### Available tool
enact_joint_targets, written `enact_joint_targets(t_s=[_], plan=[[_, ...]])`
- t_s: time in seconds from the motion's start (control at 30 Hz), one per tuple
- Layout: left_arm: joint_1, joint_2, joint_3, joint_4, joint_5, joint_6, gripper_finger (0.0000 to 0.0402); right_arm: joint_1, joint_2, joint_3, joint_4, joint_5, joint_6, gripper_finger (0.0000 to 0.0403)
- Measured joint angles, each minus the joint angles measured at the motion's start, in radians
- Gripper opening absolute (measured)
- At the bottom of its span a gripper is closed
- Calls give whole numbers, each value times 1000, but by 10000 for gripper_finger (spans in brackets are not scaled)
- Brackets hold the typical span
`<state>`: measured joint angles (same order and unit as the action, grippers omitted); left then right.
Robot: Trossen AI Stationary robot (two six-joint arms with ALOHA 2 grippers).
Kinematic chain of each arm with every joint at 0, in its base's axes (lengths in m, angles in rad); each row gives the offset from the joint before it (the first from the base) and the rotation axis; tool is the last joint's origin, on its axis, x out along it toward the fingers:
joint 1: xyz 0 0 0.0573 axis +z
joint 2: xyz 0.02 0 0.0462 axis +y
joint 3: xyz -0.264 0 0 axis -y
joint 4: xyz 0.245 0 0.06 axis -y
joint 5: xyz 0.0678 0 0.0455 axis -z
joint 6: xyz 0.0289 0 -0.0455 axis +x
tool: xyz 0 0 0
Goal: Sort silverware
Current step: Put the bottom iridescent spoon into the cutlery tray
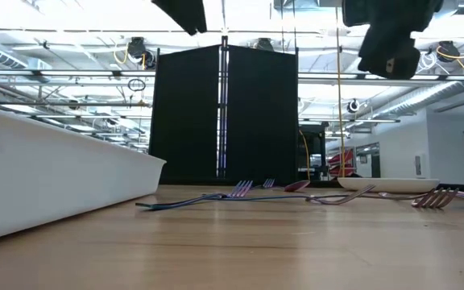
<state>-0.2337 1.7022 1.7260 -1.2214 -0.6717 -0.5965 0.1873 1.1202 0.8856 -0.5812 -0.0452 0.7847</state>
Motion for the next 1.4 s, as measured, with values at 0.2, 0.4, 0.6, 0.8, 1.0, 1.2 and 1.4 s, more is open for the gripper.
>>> enact_joint_targets(t_s=[0.2,0.4,0.6,0.8,1.0,1.2,1.4], plan=[[174,9,-15,95,200,305,164,9,-2,0,0,3,-11,64],[399,20,-46,342,482,731,164,-30,-31,0,-2,123,30,64],[624,108,-48,574,786,1098,164,-63,-89,0,-30,248,131,64],[712,253,-34,681,914,1302,164,-58,-125,0,-55,282,275,64],[742,436,59,720,1018,1330,164,-56,-121,0,-53,283,314,64],[743,585,202,629,1044,1368,164,-77,-121,0,-53,278,302,64],[729,601,215,633,1087,1364,163,-84,-122,0,-53,217,277,64]])
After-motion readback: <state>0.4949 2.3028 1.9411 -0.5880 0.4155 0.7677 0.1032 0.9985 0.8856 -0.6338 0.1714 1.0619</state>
